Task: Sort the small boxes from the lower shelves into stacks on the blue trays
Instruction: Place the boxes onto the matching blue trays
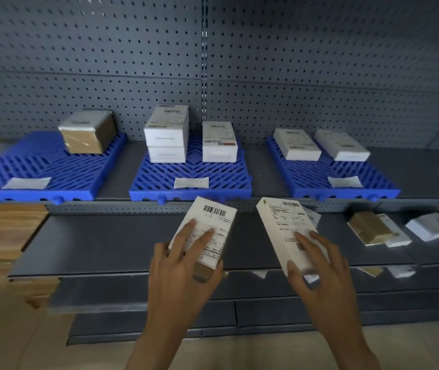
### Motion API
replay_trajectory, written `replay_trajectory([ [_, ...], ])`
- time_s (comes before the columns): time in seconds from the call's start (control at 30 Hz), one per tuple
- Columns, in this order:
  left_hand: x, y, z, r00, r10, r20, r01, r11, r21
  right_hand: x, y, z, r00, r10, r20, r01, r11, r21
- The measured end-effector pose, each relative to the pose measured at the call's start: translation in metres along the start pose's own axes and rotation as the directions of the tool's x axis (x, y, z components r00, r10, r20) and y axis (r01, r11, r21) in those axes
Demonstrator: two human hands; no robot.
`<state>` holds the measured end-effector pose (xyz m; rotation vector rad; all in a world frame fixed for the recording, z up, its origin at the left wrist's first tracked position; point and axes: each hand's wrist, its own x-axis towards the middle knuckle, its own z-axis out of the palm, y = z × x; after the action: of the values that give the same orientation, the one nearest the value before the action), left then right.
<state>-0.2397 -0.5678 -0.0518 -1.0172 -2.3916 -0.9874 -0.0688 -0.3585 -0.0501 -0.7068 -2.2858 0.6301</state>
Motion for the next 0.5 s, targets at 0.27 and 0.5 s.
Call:
replay_trajectory([
  [0.27,0.076,0.045,0.014,0.997,0.015,-0.070,-0.016,1.000,-0.005,0.070,0.010,-0.040,0.997,-0.001,-0.080,-0.002,0.999,-0.033],
  [0.5,0.140,0.077,0.055,0.996,-0.009,-0.090,0.014,0.998,0.054,0.157,0.037,-0.050,0.995,-0.018,-0.102,0.005,0.992,-0.124],
])
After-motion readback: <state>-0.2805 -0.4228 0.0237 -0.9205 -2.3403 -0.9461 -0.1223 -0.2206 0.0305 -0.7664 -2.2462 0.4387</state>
